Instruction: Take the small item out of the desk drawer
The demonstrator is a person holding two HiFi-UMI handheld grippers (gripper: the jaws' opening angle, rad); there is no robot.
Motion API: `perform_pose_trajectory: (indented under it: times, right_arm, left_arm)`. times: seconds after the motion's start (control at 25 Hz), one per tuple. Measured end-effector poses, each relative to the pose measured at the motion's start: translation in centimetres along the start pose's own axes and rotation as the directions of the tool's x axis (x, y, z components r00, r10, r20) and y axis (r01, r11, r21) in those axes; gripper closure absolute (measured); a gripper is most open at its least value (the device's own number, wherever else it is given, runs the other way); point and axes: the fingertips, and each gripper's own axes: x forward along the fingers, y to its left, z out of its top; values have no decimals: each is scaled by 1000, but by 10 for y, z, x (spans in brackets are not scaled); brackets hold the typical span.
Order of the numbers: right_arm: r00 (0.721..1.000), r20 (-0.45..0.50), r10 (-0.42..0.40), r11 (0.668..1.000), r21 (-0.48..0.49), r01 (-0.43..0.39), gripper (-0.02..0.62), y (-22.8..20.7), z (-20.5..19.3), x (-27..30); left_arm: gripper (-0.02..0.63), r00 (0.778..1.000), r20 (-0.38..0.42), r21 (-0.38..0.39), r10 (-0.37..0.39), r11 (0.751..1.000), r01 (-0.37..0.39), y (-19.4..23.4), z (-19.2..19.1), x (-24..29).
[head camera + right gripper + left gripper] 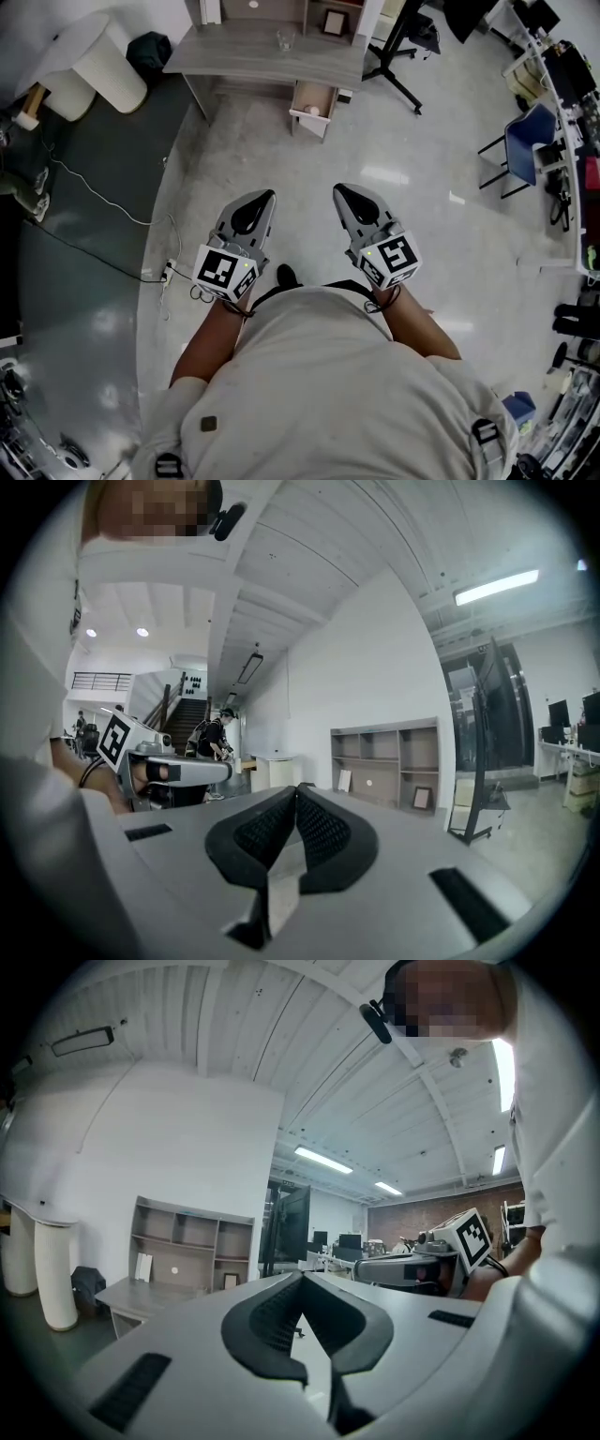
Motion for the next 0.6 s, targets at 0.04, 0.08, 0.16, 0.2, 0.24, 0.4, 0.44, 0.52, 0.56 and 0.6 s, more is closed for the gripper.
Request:
perform_pose_trajectory:
  times: [0.04,0.08,0.16,0.2,0.24,0.4,0.44,0.52,0.56,0.6]
  right_arm:
    - [1000,-3,-6,1000,5,6,574,1,-1,6]
    - [1000,-8,-10,1000,12,10,574,2,-2,11]
    - [1000,-17,-11,1000,22,11,574,3,-5,19]
    - [1000,-21,-12,1000,23,13,574,3,-7,22]
    - [1000,-24,-15,1000,21,15,574,2,-8,26]
    - [999,-25,-20,1000,1,20,574,-4,-10,39]
    - [1000,-25,-19,1000,-5,19,574,-6,-9,42]
    - [1000,-25,-14,1000,-11,14,574,-12,-8,51]
    - [1000,-27,-10,1000,-10,10,574,-15,-8,56]
    - [1000,-29,-4,1000,-8,4,574,-19,-9,61]
  left_arm:
    - [591,1000,-1,-1,-4,1000,4,7,1,0]
    - [591,1000,-2,-2,-6,1000,6,14,2,0]
    - [591,1000,-4,-8,-9,1000,9,24,2,1]
    - [591,1000,-5,-9,-12,1000,12,27,1,2]
    - [591,1000,-6,-9,-15,1000,15,30,-1,4]
    - [591,1000,-12,-13,-18,1000,17,40,-6,11]
    - [591,1000,-12,-15,-15,1000,15,43,-5,13]
    - [591,1000,-12,-12,-12,1000,12,50,-3,19]
    - [591,1000,-13,-10,-8,1000,8,54,-2,23]
    - [591,1000,-15,-9,-3,1000,3,58,-2,27]
